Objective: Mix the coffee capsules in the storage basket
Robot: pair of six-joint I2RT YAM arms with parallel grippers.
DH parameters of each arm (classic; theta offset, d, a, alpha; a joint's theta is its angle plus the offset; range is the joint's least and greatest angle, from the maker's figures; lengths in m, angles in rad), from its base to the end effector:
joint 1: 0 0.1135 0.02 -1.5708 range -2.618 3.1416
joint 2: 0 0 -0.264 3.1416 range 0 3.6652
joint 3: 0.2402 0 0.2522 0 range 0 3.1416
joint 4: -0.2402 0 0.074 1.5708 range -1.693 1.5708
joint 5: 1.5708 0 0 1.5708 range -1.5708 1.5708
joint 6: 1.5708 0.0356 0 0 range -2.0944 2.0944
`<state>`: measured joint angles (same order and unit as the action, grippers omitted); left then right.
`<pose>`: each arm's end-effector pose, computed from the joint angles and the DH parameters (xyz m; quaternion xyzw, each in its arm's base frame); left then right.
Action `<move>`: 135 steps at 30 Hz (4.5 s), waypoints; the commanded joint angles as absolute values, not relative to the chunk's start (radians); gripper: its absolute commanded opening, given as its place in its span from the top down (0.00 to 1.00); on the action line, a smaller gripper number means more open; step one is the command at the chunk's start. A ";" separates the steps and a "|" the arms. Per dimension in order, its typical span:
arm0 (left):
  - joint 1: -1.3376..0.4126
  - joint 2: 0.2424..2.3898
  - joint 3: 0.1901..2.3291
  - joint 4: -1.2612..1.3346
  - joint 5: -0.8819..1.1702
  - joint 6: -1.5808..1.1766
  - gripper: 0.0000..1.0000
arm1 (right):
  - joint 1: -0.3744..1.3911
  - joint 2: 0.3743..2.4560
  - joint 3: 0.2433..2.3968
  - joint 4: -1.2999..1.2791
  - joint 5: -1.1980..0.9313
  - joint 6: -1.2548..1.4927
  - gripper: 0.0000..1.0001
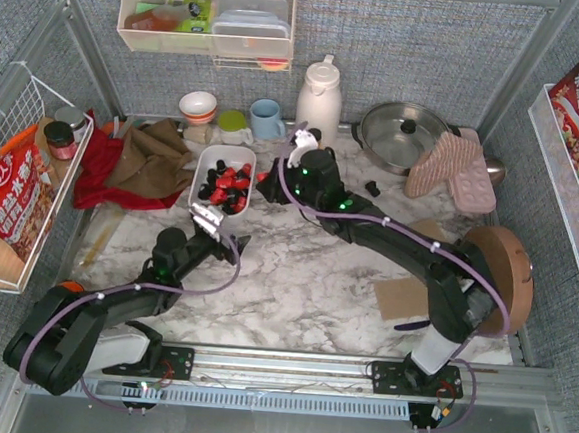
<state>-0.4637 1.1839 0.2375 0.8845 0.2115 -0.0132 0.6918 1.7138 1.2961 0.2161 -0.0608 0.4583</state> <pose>0.1942 -0.1055 0.1876 0.2323 0.6901 -0.2356 0.6436 0.3168 0.2652 0.3083 -0.1093 0.7668 0.3635 0.5176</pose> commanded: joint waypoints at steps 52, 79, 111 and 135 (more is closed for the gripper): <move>-0.534 1.512 0.405 1.307 0.103 0.180 0.60 | 0.535 1.483 1.140 0.001 0.123 0.355 0.31; -0.276 1.828 1.009 0.446 0.010 -0.273 0.21 | 0.125 2.155 1.695 -0.379 0.075 -0.035 0.32; -0.582 1.566 0.447 1.384 0.488 0.417 0.01 | 0.372 1.553 1.120 -0.084 -0.208 0.126 0.80; -0.731 1.724 0.467 1.634 0.451 0.431 0.25 | 0.583 1.310 0.853 0.189 -0.344 0.370 0.79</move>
<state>-0.7269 1.7191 0.4564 1.5913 0.4973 0.4126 0.5804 1.3190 0.8600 0.1532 -0.3233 0.3531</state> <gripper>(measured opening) 0.853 0.344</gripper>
